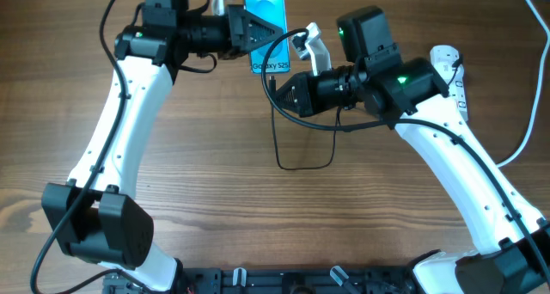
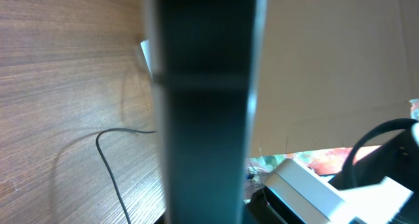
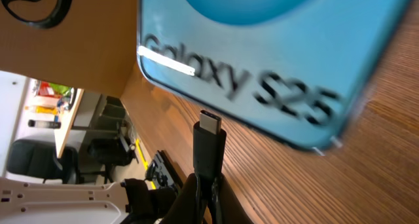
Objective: Plug charger to phone and switch on socket
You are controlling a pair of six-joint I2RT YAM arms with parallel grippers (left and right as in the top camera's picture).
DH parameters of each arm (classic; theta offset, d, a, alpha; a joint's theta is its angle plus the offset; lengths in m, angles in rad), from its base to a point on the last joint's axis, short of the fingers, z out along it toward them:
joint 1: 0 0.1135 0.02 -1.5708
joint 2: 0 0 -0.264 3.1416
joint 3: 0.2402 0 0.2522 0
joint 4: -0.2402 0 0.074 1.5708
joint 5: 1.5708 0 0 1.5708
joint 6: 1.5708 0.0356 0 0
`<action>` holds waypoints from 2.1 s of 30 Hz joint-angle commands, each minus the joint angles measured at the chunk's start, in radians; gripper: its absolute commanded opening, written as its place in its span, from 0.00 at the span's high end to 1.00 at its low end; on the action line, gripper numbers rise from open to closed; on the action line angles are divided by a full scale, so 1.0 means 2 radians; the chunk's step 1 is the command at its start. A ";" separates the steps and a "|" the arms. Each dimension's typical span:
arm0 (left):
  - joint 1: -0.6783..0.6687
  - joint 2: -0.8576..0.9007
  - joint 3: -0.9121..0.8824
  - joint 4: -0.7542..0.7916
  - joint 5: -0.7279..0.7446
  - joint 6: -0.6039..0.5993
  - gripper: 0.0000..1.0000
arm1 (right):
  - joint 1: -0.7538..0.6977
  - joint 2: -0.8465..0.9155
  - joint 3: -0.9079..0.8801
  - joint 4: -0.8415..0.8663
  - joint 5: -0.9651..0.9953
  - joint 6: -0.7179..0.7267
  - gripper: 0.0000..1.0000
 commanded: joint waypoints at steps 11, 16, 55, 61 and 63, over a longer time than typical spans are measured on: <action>-0.010 -0.008 0.004 -0.009 -0.012 0.027 0.96 | 0.003 0.001 0.003 -0.006 0.024 0.001 0.96; -0.010 -0.008 0.003 -0.018 -0.012 0.035 0.96 | 0.003 0.001 0.003 -0.006 0.034 0.002 0.96; -0.010 -0.008 0.004 -0.030 -0.008 0.037 0.96 | 0.003 0.001 0.004 0.009 0.063 0.016 0.96; -0.010 -0.008 0.004 -0.036 -0.008 0.037 0.96 | 0.003 0.001 0.004 0.013 0.053 0.016 0.96; -0.010 -0.008 0.004 -0.037 -0.008 0.039 0.96 | 0.003 0.001 0.004 0.013 0.053 0.016 0.96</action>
